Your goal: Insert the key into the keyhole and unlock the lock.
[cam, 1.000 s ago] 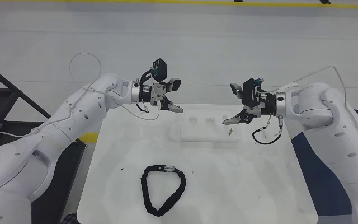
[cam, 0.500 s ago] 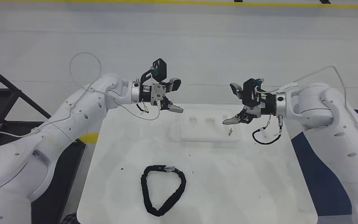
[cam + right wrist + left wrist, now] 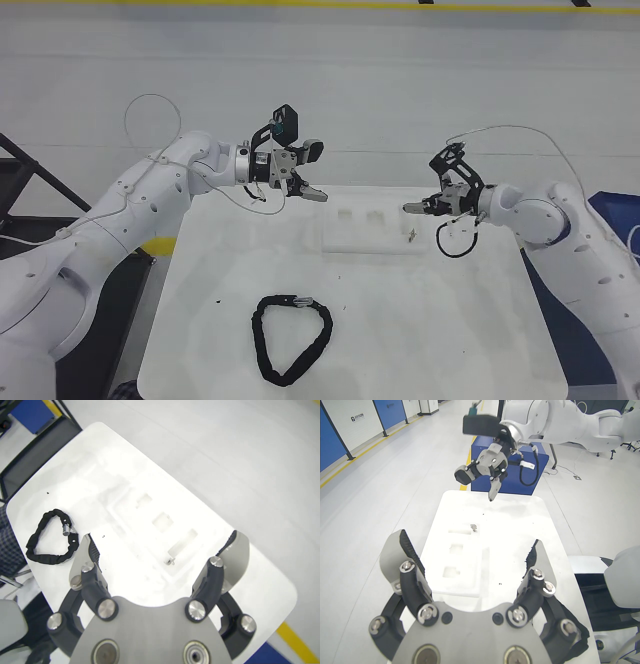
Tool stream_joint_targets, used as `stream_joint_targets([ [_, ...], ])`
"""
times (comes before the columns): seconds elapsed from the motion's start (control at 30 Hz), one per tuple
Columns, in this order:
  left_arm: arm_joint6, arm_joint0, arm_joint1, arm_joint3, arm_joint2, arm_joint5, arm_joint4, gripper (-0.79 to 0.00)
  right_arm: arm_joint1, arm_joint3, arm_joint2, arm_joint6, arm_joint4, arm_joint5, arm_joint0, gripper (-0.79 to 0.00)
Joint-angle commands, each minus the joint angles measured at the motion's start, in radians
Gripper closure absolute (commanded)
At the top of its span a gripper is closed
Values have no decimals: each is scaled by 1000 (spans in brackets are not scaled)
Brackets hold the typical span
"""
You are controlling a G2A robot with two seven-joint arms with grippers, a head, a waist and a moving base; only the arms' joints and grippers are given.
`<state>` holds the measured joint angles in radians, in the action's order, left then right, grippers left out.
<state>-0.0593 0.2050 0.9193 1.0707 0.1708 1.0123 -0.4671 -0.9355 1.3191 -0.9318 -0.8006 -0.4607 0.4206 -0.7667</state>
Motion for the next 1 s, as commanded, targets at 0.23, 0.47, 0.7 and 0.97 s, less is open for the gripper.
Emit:
stream_joint_targets([
  [0.23, -17, -48, -1, -32, 16, 0, 20, -785, -48, -149, 84, -22, 88, -158, 12, -785],
  [0.47, -17, -48, -1, -32, 16, 0, 20, -785, -93, -205, 150, -71, 137, -278, 49, -785],
  [0.7, -17, -48, -1, -32, 16, 0, 20, -785, -137, -270, 184, -93, 259, -318, 67, -785],
  [0.97, -17, -48, -1, -32, 16, 0, 20, -785, -162, -339, 194, -84, 303, -305, 85, -785],
])
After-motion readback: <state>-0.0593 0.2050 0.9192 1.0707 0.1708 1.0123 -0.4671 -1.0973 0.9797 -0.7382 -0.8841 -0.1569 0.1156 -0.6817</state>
